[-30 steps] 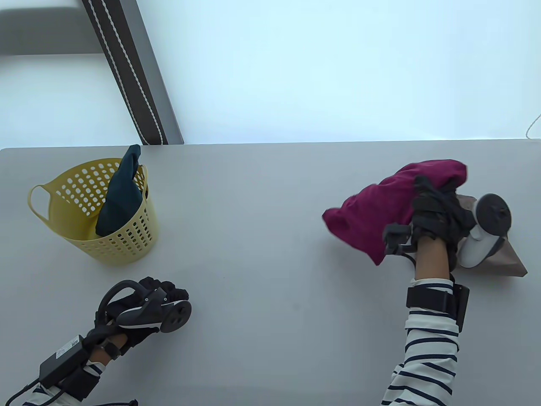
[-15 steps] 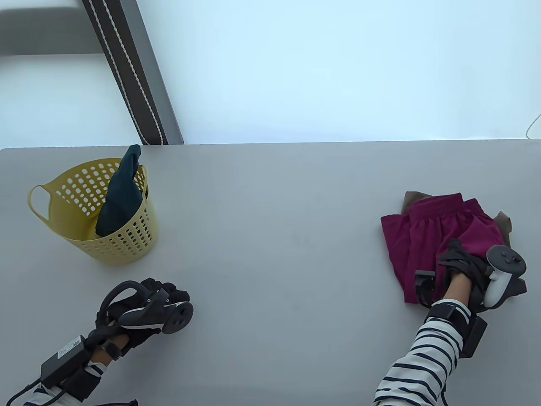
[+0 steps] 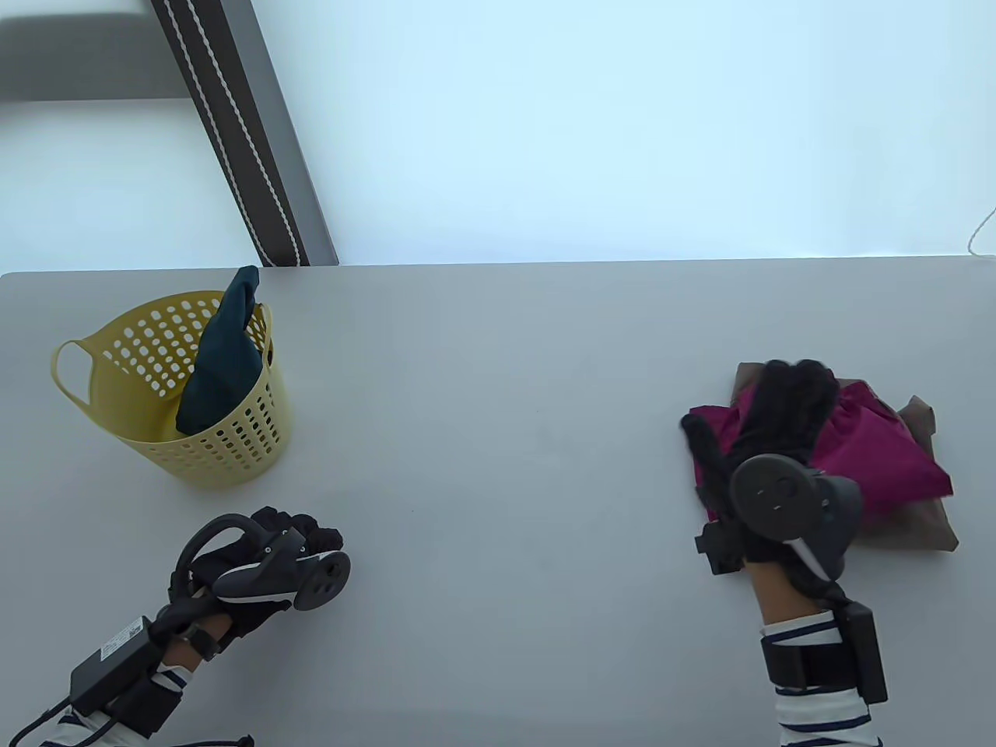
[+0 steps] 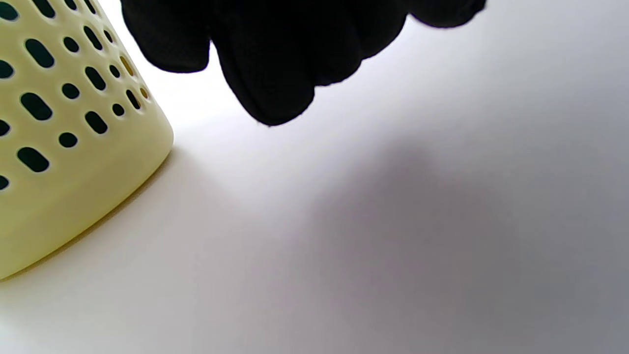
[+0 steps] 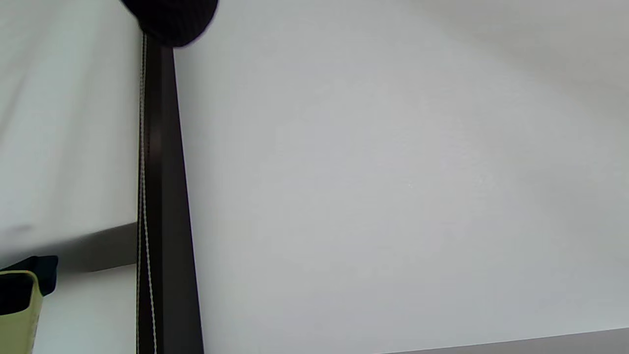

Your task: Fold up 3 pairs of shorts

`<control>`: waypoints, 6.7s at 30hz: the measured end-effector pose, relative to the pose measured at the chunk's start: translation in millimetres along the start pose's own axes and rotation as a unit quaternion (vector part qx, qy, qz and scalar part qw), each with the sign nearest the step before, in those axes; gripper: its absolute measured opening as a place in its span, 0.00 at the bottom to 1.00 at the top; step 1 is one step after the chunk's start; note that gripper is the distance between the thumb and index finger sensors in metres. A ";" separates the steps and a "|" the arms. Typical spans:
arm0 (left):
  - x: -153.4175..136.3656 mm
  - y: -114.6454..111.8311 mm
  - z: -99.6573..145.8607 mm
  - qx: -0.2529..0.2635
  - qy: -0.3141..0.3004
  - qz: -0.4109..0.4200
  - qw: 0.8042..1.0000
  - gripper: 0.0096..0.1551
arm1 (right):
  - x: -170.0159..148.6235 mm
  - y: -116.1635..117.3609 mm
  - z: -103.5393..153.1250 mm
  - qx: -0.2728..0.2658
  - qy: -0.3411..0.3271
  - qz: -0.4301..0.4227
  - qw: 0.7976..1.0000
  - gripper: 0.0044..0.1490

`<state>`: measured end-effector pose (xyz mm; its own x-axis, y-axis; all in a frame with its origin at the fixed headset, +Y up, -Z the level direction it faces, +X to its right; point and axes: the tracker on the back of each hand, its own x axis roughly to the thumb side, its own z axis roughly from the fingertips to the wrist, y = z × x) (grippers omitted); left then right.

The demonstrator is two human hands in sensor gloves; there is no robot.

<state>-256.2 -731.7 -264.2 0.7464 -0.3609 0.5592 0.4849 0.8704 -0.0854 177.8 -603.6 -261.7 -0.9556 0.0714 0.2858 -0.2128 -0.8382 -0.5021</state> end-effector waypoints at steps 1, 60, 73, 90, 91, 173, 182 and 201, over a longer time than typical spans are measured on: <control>-0.3 0.1 0.2 0.003 0.002 -0.002 1.000 0.31 | 14.2 3.0 5.2 0.007 -0.042 0.035 0.998 0.52; -222.1 102.0 -45.9 -0.025 0.374 0.277 0.885 0.20 | -22.4 92.1 49.8 0.279 0.139 -0.131 0.941 0.44; -195.9 291.4 126.1 0.493 0.295 0.247 0.780 0.16 | -34.6 83.3 48.1 0.252 0.150 -0.149 0.944 0.44; 17.8 197.7 -103.4 0.010 -0.032 0.239 0.971 0.15 | -39.1 75.0 48.1 0.240 0.148 -0.149 0.948 0.44; 40.1 177.8 -121.8 -0.001 -0.024 0.185 0.982 0.15 | -39.9 75.0 48.2 0.240 0.149 -0.148 0.948 0.44; 148.8 133.0 -181.9 -0.059 -0.299 0.077 0.949 0.33 | -54.9 71.6 52.4 0.196 0.213 -0.098 0.952 0.46; 135.3 189.0 -198.7 -0.040 -0.247 0.148 0.957 0.27 | -6.3 82.8 56.8 0.255 0.129 -0.263 0.921 0.64; -19.4 223.4 -118.8 0.005 -0.121 0.173 0.977 0.27 | -37.1 35.2 30.8 0.153 0.171 -0.338 0.913 0.26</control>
<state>-108.2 -570.0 -392.1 0.7342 0.0441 0.6775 0.2172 0.9302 -0.2959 212.0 -652.4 -264.9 -0.6455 0.7494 0.1476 -0.7609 -0.6476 -0.0394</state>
